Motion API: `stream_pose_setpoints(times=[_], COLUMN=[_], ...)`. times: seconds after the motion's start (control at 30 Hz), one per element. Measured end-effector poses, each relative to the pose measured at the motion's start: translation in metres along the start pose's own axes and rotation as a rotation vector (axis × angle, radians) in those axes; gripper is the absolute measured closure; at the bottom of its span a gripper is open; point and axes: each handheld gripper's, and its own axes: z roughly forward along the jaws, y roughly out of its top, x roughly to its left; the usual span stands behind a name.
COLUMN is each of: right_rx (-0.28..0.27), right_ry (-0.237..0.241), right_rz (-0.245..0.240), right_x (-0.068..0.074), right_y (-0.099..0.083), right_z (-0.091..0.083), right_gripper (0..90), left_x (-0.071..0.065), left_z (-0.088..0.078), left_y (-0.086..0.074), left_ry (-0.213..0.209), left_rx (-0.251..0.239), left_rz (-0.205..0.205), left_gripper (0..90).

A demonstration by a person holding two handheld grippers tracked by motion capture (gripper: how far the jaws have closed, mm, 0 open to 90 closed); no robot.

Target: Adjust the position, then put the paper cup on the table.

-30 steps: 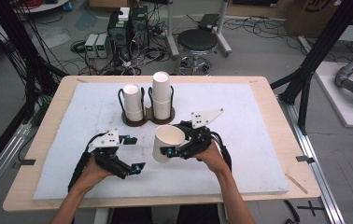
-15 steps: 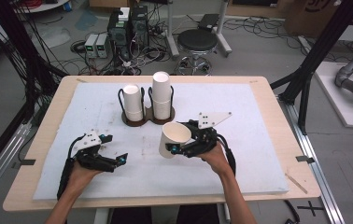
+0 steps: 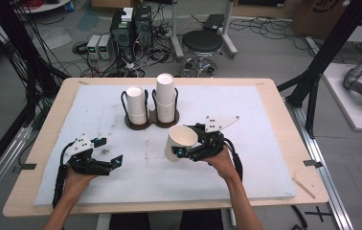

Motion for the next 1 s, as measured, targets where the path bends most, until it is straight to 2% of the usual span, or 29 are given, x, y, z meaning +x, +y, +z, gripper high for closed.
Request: stream_pose_setpoints(times=[0.57,0.73,1.0], right_rx=[-0.012,-0.013,-0.010], right_ry=[-0.004,-0.018,-0.038], right_rz=[0.003,0.000,-0.001], right_x=[0.0007,0.0002,-0.0011], right_y=[-0.0005,0.0000,-0.0003], right_z=[-0.0031,-0.0043,-0.0041], right_gripper=[29.3,29.3,29.3], left_x=[0.0021,0.0029,0.0029], left_z=[-0.0012,-0.0016,-0.0011], left_y=[-0.0022,-0.0007,-0.0019], left_ry=[-0.003,-0.003,-0.001], left_rx=[0.006,-0.011,-0.005], left_rz=[-0.004,-0.006,-0.003], left_gripper=[1.7,1.7,1.7])
